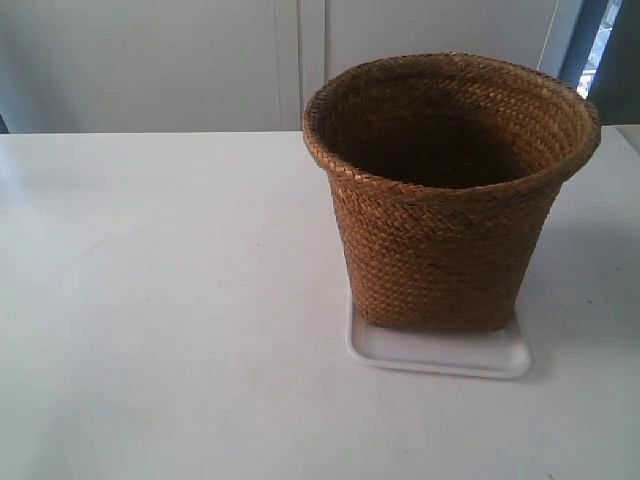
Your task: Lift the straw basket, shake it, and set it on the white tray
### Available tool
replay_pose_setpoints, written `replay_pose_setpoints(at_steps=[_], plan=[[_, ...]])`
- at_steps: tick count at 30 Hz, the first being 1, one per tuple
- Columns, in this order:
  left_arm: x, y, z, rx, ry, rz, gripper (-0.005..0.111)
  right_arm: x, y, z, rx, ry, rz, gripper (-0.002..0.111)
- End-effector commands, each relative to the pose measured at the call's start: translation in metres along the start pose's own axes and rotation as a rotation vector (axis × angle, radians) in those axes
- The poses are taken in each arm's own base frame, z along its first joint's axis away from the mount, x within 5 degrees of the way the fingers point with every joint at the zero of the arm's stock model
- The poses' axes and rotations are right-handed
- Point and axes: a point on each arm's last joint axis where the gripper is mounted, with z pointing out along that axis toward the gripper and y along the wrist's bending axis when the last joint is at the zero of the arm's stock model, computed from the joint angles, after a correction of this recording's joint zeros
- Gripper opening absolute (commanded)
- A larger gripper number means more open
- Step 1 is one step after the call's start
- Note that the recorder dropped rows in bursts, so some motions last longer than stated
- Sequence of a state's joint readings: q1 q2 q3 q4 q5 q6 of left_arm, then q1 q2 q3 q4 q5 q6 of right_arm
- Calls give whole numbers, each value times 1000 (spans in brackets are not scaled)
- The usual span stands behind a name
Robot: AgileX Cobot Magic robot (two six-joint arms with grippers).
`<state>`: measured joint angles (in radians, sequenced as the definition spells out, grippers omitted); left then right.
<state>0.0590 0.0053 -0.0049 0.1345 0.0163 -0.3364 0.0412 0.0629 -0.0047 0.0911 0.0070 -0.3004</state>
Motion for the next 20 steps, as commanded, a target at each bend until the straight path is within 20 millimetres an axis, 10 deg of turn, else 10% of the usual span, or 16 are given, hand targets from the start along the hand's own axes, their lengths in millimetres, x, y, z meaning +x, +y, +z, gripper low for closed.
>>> replay_pose_setpoints(at_steps=[1,20], plan=[[1,0,0,-3,-1,1,0,1,0,0,4,-5,-12,0],[1,0,0,-3,-1,1,0,1,0,0,4,-5,9,0]])
